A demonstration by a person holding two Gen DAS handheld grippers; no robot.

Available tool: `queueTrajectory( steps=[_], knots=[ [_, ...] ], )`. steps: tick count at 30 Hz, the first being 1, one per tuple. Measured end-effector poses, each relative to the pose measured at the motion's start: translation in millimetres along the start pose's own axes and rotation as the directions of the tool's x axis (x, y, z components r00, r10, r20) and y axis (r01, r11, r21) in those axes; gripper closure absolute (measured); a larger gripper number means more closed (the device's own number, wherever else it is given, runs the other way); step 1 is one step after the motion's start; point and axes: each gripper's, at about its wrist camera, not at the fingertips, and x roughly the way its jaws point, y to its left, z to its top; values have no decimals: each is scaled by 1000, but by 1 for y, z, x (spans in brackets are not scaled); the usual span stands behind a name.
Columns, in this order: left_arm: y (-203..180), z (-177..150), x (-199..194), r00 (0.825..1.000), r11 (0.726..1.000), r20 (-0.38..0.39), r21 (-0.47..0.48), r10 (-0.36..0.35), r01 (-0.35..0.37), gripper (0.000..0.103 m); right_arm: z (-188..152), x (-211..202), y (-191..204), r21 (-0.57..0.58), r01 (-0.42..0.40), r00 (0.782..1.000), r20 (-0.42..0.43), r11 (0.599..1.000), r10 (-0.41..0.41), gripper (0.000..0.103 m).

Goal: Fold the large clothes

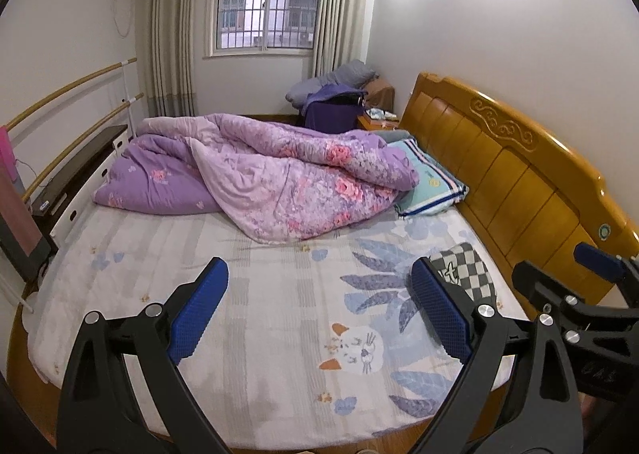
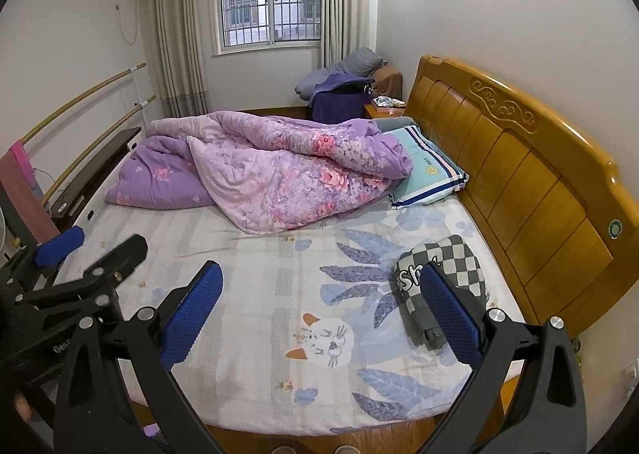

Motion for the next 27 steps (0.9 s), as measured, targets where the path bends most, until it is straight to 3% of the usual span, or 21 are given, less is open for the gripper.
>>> queueTrajectory(
  steps=[27],
  knots=[
    [-4, -1, 2, 1000, 1000, 30, 28, 6, -7, 8, 0, -1, -7, 9, 17, 1000, 1, 1000, -17, 8]
  ],
)
